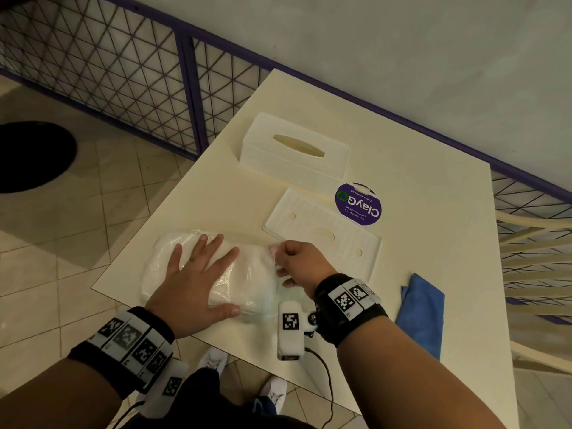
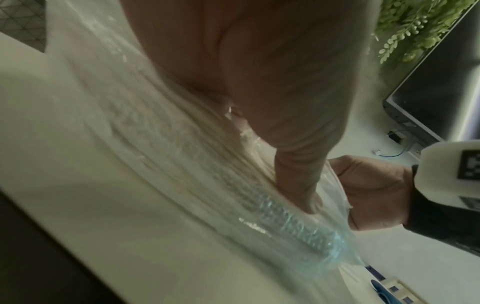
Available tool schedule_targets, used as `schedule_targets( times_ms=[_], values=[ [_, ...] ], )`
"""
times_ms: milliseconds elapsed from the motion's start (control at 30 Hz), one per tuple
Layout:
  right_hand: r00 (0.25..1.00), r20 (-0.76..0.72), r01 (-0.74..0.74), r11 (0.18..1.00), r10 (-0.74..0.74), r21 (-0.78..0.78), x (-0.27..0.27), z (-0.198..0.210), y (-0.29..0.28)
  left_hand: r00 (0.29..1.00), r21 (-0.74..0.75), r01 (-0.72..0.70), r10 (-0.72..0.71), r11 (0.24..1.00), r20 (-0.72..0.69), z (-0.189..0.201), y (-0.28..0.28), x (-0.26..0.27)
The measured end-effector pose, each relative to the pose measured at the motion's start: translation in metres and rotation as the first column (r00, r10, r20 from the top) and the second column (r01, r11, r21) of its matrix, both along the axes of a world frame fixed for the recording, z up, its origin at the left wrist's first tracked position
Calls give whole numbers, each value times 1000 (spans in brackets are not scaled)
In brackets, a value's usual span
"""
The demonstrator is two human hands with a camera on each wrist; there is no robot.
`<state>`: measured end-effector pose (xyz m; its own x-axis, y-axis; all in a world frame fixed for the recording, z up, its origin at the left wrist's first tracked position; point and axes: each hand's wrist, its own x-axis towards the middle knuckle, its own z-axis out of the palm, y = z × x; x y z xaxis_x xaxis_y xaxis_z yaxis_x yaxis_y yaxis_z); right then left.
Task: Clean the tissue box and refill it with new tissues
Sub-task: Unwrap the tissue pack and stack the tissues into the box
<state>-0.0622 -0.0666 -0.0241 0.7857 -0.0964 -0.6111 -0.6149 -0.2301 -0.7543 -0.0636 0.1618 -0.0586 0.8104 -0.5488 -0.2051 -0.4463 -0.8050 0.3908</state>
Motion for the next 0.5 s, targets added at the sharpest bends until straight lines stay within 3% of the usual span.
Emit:
schedule_targets(
  times_ms=[100, 500],
  values=[
    [996, -89, 42, 993, -32, 111, -5, -1, -3, 1000, 15, 3, -3, 1000, 2, 1, -1, -1],
    [980, -193, 83, 983, -51, 164, -12, -4, 4, 998, 67, 45, -43, 997, -40, 4, -3, -4]
  ],
)
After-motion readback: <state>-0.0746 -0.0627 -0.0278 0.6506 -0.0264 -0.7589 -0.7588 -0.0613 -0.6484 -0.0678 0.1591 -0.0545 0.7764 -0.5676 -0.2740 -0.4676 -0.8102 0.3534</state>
